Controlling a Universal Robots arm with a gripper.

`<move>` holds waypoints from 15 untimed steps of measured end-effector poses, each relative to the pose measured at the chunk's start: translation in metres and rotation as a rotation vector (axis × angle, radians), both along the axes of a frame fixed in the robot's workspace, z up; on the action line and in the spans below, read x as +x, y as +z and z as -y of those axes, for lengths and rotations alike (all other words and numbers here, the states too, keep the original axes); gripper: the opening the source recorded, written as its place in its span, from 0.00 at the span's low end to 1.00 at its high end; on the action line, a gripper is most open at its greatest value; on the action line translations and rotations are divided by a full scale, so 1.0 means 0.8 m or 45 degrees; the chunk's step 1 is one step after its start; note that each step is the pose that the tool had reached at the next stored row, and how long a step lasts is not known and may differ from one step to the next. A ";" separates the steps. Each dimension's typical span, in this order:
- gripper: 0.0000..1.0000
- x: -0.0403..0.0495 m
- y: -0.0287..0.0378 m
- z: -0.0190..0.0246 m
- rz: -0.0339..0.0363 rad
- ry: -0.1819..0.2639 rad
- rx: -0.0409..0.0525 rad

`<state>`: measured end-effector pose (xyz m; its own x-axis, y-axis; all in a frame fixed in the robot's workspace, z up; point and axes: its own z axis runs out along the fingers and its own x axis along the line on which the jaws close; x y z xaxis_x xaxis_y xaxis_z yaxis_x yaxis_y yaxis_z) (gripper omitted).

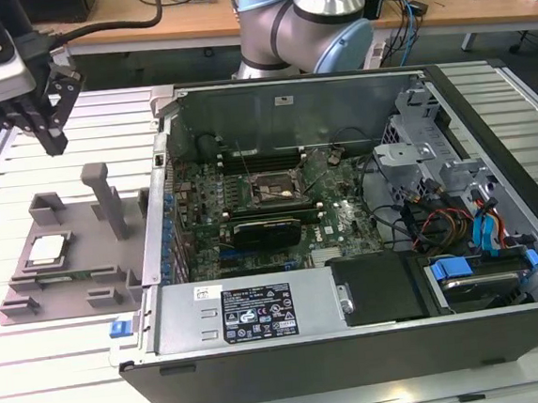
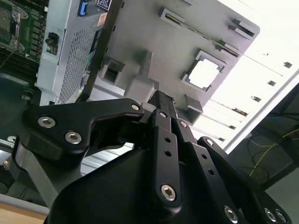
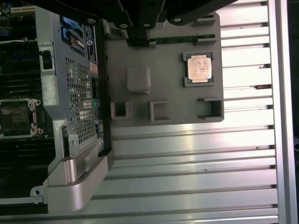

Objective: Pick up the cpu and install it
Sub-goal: 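Reach for the cpu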

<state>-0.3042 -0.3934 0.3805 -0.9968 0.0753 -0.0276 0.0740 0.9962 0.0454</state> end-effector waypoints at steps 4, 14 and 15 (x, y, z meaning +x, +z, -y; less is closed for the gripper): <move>0.11 -0.015 -0.0057 -0.0002 0.0000 0.000 0.000; 0.11 -0.038 -0.0142 -0.0007 -0.0001 0.000 0.000; 0.11 -0.041 -0.0151 -0.0008 -0.0001 0.000 0.000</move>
<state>-0.3366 -0.3928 0.3684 -0.9968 0.0752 -0.0275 0.0739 0.9962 0.0453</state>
